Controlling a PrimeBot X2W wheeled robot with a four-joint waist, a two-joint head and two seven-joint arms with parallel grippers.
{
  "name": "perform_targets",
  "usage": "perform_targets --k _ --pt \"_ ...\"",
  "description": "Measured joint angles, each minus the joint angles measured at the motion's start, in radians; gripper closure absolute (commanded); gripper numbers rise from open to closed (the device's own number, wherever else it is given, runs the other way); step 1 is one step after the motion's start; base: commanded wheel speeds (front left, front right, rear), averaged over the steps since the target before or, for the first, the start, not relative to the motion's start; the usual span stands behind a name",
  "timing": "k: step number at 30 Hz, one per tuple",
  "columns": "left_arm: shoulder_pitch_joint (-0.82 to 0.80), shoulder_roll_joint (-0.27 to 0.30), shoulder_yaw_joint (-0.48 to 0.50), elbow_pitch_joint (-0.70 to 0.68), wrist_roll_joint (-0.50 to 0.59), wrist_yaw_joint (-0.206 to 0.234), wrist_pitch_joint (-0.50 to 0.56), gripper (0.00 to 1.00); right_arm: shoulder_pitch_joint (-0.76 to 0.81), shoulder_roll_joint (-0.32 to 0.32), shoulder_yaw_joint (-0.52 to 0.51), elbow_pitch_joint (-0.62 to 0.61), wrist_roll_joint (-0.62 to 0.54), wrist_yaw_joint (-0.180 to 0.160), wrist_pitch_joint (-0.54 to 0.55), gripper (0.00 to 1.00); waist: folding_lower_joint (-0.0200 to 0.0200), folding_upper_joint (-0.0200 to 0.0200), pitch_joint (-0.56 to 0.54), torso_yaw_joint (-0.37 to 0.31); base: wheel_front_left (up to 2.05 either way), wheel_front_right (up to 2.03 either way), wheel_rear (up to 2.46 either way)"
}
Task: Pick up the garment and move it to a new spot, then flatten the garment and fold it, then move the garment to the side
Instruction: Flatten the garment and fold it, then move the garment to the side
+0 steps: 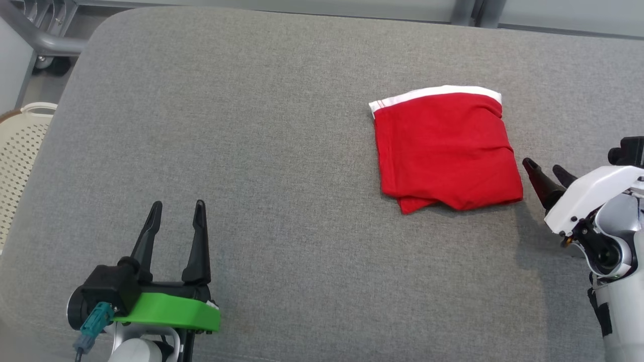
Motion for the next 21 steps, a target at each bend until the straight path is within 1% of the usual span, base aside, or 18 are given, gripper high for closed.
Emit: perform_targets --k 4,8,12,15,18,19,21 --pt "-0.012 0.001 -0.002 0.004 0.004 -0.008 0.0 0.0 -0.05 0.022 -0.022 0.053 -0.003 0.0 0.015 0.0 0.0 0.0 0.017 0.004 0.0 0.0 0.0" --pt "-0.028 -0.003 -0.008 0.012 0.005 -0.01 0.0 0.0 -0.114 0.041 -0.047 0.098 0.038 0.0 0.049 0.0 0.0 0.0 0.02 0.019 0.0 0.0 0.0" --pt "-0.035 -0.013 -0.016 0.025 0.007 -0.023 0.0 0.0 -0.137 0.037 -0.082 0.176 0.062 0.0 0.142 0.0 0.0 0.0 0.018 0.04 0.0 0.0 0.0" --pt "-0.038 -0.022 -0.018 0.037 0.007 -0.03 0.0 0.0 -0.168 0.031 -0.125 0.251 0.054 0.0 0.231 0.0 0.0 0.0 0.015 0.056 0.0 0.0 0.0" --pt "-0.049 -0.034 -0.018 0.041 0.012 -0.036 0.0 0.0 -0.212 0.008 -0.129 0.283 0.027 0.0 0.318 0.0 0.0 0.0 0.017 0.071 0.0 0.0 0.0" --pt "-0.053 -0.038 -0.018 0.043 0.013 -0.039 0.0 0.0 -0.221 0.001 -0.127 0.286 0.015 0.0 0.336 0.11 0.0 0.0 0.019 0.076 0.0 0.0 0.0" --pt "-0.058 -0.045 -0.016 0.046 0.015 -0.044 0.0 0.0 -0.234 -0.008 -0.123 0.283 -0.005 0.0 0.362 0.67 0.0 0.0 0.021 0.084 0.0 0.0 0.0"
